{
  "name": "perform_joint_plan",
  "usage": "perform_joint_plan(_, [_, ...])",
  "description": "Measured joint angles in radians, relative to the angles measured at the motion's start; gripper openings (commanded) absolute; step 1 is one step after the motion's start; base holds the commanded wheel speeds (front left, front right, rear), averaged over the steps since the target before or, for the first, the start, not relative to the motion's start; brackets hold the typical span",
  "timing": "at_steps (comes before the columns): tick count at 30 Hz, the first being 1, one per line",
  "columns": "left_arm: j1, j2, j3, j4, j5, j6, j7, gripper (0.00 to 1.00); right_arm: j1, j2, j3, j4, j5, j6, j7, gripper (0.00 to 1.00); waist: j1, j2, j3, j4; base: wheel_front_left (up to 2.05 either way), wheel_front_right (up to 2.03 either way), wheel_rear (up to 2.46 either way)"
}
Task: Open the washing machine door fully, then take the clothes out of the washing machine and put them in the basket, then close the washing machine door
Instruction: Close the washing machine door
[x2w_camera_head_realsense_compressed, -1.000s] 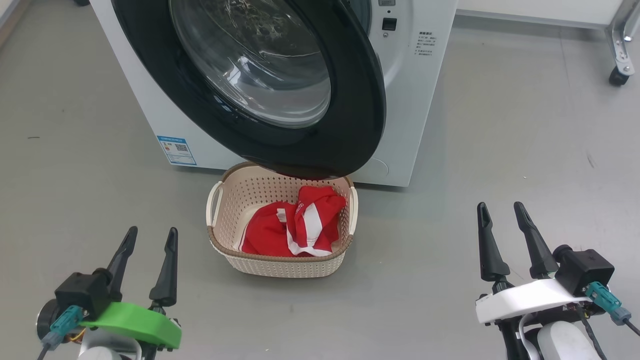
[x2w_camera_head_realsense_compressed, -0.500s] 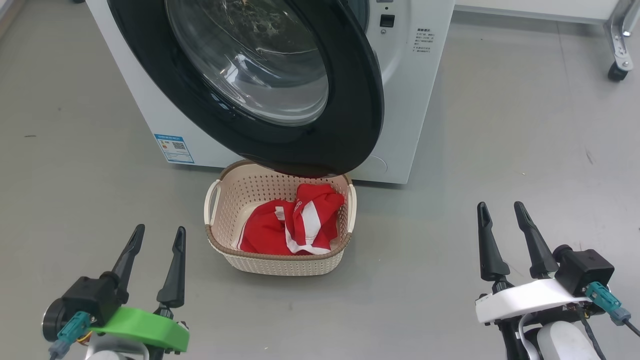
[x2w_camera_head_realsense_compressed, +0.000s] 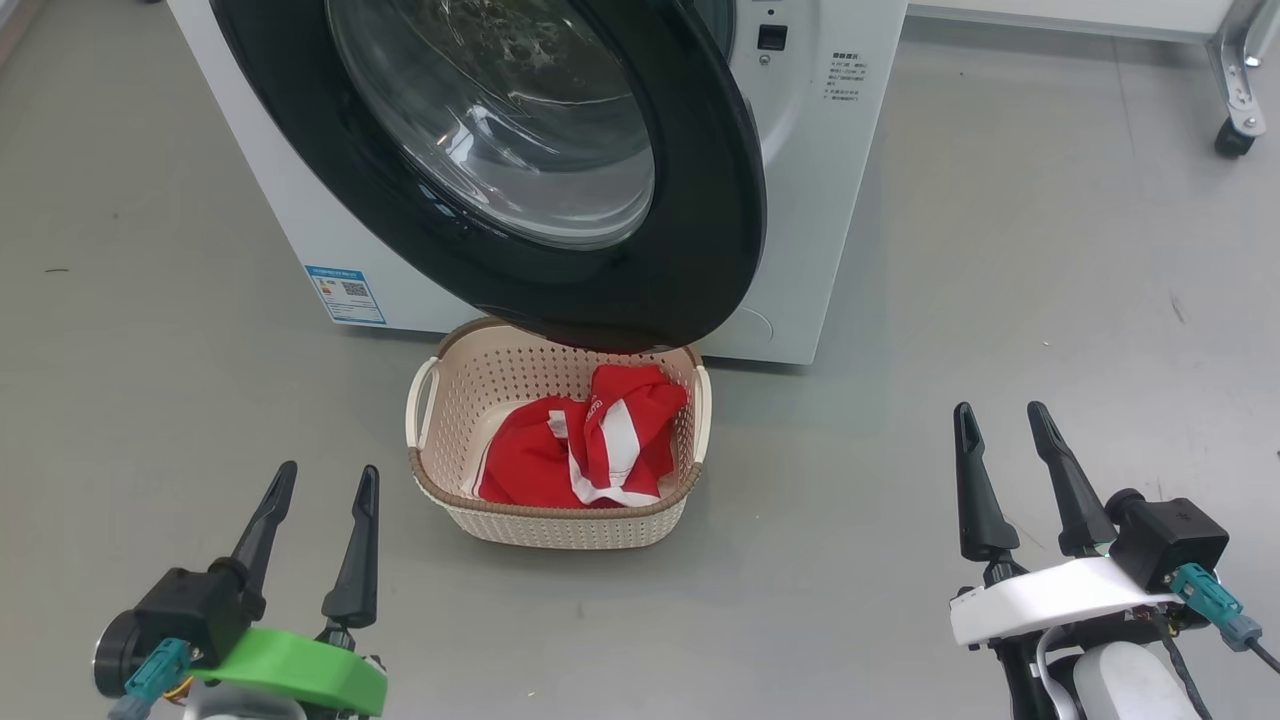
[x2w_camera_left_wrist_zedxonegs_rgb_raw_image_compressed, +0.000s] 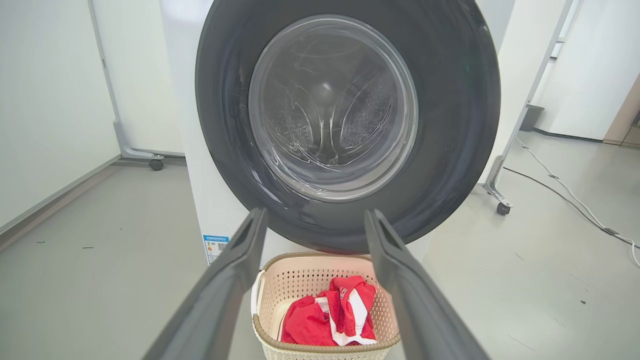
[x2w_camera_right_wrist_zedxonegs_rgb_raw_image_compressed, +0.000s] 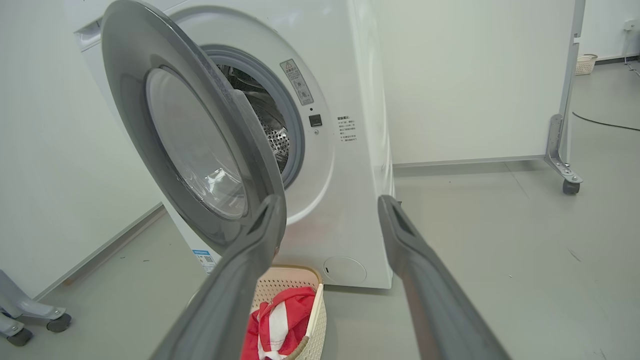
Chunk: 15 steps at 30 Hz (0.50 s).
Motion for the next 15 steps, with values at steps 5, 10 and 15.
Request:
perform_joint_plan(5, [0.001,-0.003,0.01,-0.004,0.021,-0.005,0.0,1.0,0.0,0.001,-0.002,0.0,-0.002,0.0,0.0,1.0,0.0,0.0,0.001,-0.001,0.0,0.0,0.0])
perform_joint_plan(10, [0.005,-0.009,0.015,-0.004,0.028,-0.013,0.0,1.0,0.0,0.003,-0.002,-0.001,-0.003,0.0,0.0,1.0,0.0,0.0,0.002,-0.001,0.0,0.0,0.0])
perform_joint_plan(15, [0.019,-0.017,0.02,-0.004,0.037,-0.018,0.0,1.0,0.0,0.003,-0.004,-0.002,-0.003,0.0,0.0,1.0,0.0,0.0,0.003,0.0,0.0,0.0,0.0])
